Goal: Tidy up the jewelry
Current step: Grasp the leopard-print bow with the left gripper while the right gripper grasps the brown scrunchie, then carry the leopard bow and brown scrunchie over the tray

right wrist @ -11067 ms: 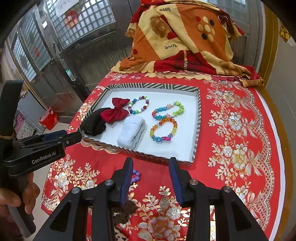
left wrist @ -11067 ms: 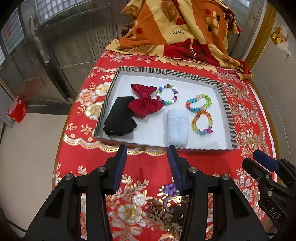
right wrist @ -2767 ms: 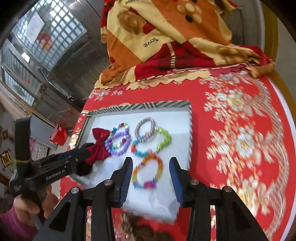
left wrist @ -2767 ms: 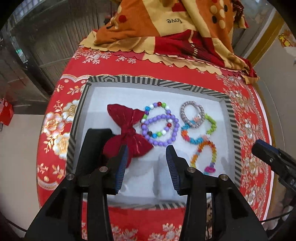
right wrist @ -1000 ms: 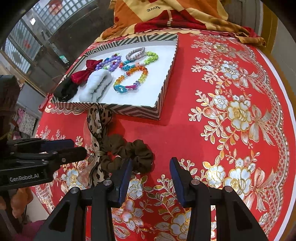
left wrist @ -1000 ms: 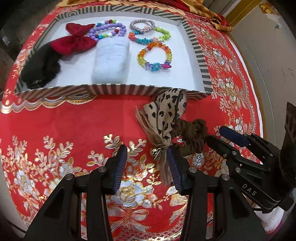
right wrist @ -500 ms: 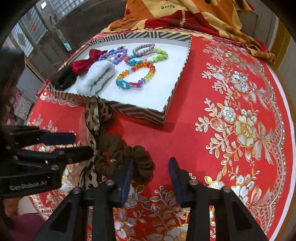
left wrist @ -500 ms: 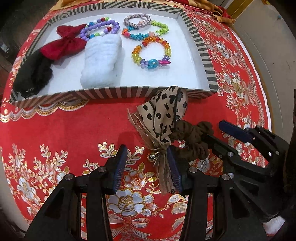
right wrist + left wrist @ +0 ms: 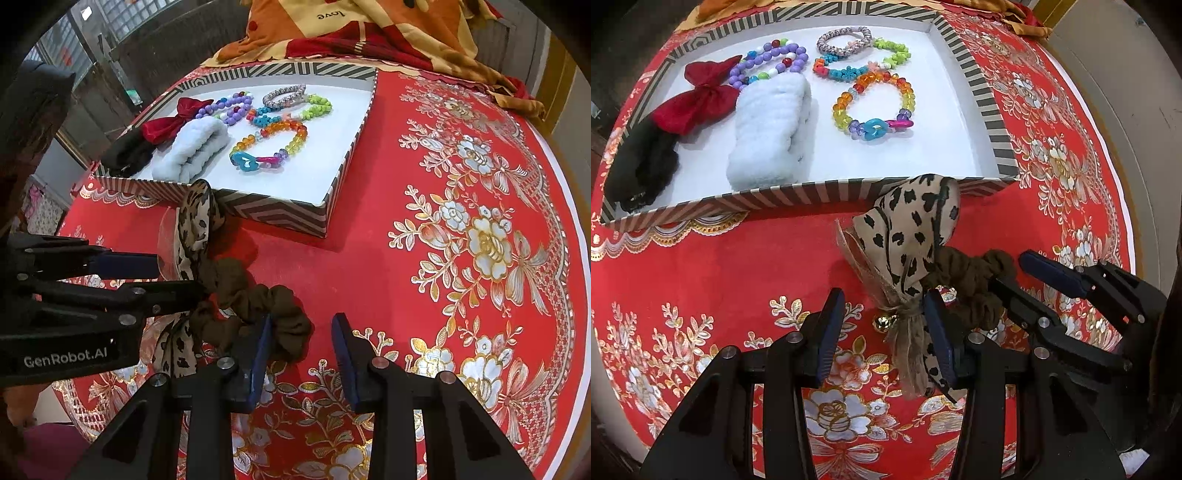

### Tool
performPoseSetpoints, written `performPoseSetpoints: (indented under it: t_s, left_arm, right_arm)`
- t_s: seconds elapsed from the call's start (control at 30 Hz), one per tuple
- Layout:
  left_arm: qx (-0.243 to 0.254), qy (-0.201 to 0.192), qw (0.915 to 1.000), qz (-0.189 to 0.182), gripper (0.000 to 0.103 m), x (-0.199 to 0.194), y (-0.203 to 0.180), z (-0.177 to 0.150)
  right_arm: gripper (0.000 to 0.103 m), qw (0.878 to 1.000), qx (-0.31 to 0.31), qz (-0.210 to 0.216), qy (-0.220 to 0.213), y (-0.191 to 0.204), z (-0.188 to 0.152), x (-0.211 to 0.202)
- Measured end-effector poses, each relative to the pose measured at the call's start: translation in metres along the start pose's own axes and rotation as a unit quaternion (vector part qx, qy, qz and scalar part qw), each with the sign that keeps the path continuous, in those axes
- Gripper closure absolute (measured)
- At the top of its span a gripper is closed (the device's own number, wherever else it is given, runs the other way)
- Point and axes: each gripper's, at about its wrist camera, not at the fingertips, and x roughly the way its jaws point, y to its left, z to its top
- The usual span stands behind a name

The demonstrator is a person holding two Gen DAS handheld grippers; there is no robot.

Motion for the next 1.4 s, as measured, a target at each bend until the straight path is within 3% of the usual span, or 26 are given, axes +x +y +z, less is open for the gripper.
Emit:
performPoseSetpoints:
  t_s: [0.1,0.13,0.23,0.4,0.43,0.67,0.8,0.87,0.93,1.13,1.4]
  left_arm:
    - [-0.005,-0.001,0.9999,-0.013,0.064,0.001,0.001,0.0]
    - [-0.002,-0.003,0.9997,-0.025,0.073,0.001,0.001,0.0]
    - [0.007,-0.012,0.9996,-0.025,0.086,-0.005,0.003,-0.005]
    - [0.002,-0.021,0.9993,-0.03,0.091,-0.012,0.009,-0.01]
    - [0.002,-0.025,0.9993,-0.027,0.096,-0.015,0.01,-0.01]
    - [0.004,-0.04,0.9988,-0.027,0.096,-0.029,0.011,-0.016]
    - [0.001,-0.034,0.998,-0.054,0.096,-0.031,0.014,-0.021]
    - [0.002,-0.028,0.9973,-0.067,0.091,-0.03,0.013,-0.022]
    - [0.011,-0.023,0.9978,-0.061,0.069,-0.027,0.009,-0.022]
    - [-0.002,-0.013,0.9988,-0.047,0.069,-0.01,0.008,-0.014]
    - [0.022,-0.009,0.9993,-0.027,0.07,0.0,-0.002,-0.015]
  right_arm:
    - [0.086,1.0,-0.001,0.011,-0.008,0.004,-0.002,-0.001]
    - [0.087,1.0,-0.001,0.007,-0.009,0.006,-0.003,-0.001]
    - [0.088,1.0,-0.007,0.001,-0.011,0.011,-0.003,-0.005]
    - [0.089,1.0,0.002,0.008,-0.022,0.013,-0.003,-0.018]
    - [0.089,1.0,0.002,0.007,-0.025,0.014,-0.003,-0.023]
    - [0.089,0.999,0.006,0.009,-0.039,0.018,-0.003,-0.039]
    - [0.089,1.0,0.007,0.005,-0.029,0.02,-0.005,-0.035]
    - [0.089,0.999,0.018,0.007,-0.026,0.017,-0.008,-0.032]
    - [0.089,0.999,0.031,0.014,-0.025,0.013,-0.011,-0.032]
    - [0.089,0.999,0.043,0.016,-0.023,0.01,-0.017,-0.032]
    - [0.089,0.998,0.06,0.024,-0.019,0.005,-0.023,-0.03]
